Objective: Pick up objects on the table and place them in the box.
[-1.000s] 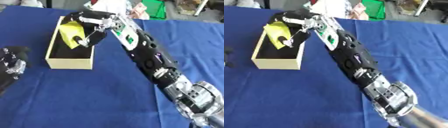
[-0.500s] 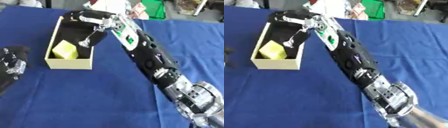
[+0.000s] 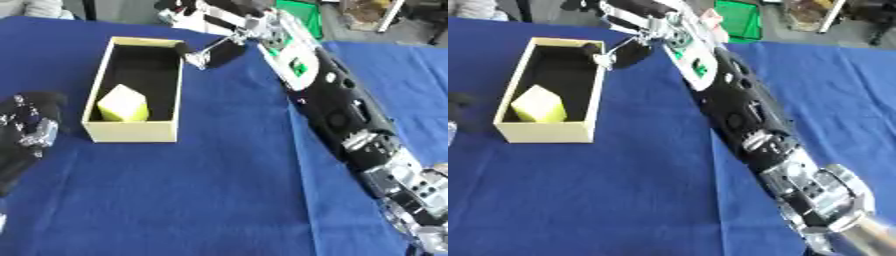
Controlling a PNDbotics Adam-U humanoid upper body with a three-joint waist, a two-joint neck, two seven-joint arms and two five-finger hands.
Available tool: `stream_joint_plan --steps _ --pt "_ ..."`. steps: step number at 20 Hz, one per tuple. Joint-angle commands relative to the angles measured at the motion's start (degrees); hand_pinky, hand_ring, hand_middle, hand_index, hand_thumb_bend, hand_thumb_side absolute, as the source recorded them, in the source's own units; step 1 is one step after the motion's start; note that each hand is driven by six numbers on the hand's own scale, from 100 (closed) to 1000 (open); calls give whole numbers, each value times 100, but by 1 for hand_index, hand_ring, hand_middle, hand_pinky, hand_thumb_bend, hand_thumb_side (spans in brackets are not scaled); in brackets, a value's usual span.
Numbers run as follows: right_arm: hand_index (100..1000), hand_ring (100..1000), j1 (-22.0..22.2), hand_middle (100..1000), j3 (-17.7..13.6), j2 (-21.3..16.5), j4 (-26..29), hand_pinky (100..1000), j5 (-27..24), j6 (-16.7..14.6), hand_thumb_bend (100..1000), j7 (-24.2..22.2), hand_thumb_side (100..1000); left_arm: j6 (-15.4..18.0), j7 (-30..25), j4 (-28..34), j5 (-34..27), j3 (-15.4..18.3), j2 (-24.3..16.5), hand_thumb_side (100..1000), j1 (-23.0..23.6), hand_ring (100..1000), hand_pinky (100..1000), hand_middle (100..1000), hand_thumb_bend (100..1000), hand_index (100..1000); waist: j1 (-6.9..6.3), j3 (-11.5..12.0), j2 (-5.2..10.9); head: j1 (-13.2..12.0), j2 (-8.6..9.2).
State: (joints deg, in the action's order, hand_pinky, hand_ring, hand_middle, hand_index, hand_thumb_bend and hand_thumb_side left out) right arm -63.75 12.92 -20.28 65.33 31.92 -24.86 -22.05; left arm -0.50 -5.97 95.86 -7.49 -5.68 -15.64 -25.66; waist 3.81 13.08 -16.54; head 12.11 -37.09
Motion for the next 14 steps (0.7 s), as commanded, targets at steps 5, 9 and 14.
stream_joint_plan --steps 5,9,14 --pt "942 898 359 866 85 -1050 1079 831 -643 63 110 272 150 15 65 131 14 99 -156 246 -9 808 543 673 100 696 -85 -125 148 -131 108" --pt "941 894 835 858 -10 -1641 1659 826 -1005 220 100 435 149 17 90 130 20 124 -171 246 10 808 543 672 100 696 -111 -200 133 -179 120" --pt "940 891 1511 849 -360 -2179 2125 818 -1333 524 100 703 149 15 122 124 20 150 -179 246 35 809 543 673 100 696 -146 -295 119 -244 118"
